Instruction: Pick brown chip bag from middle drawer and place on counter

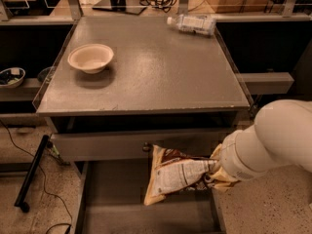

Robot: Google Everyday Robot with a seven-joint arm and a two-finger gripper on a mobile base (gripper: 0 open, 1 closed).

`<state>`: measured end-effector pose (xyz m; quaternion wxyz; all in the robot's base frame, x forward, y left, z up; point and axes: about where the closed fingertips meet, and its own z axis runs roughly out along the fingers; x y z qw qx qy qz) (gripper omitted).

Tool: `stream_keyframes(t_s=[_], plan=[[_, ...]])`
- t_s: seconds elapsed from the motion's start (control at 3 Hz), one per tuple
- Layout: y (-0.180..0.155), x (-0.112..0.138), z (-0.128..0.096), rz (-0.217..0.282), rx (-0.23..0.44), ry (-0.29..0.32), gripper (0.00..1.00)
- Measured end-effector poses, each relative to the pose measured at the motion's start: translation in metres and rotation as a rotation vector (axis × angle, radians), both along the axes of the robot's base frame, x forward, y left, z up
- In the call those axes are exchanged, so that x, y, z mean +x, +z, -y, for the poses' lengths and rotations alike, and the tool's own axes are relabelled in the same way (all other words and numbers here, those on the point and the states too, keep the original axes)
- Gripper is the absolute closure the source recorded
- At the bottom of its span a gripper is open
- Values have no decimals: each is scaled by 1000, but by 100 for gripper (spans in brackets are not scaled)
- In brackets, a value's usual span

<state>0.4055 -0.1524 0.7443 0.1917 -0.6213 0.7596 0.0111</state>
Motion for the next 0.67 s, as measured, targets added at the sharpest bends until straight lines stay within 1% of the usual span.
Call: stream_keyframes(t_s=[0.33, 0.67], plan=[[48, 8, 17, 75, -43, -27, 100], [77, 8, 29, 109, -74, -45, 100]])
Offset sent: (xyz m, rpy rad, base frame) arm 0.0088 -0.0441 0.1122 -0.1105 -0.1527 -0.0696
